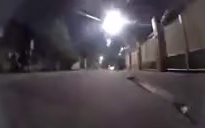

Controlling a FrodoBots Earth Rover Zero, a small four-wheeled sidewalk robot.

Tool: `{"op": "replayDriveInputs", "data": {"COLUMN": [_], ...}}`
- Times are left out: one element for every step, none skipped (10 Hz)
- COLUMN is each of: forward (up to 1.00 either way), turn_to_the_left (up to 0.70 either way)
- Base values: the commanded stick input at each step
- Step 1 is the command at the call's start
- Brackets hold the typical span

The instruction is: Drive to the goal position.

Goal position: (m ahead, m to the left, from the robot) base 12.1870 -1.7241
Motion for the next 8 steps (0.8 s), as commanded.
{"op": "replayDriveInputs", "data": {"forward": [0.70,0.70,0.70,0.70,0.70,0.70,0.70,0.70], "turn_to_the_left": [0.00,0.00,0.00,-0.04,-0.14,-0.24,-0.32,-0.35]}}
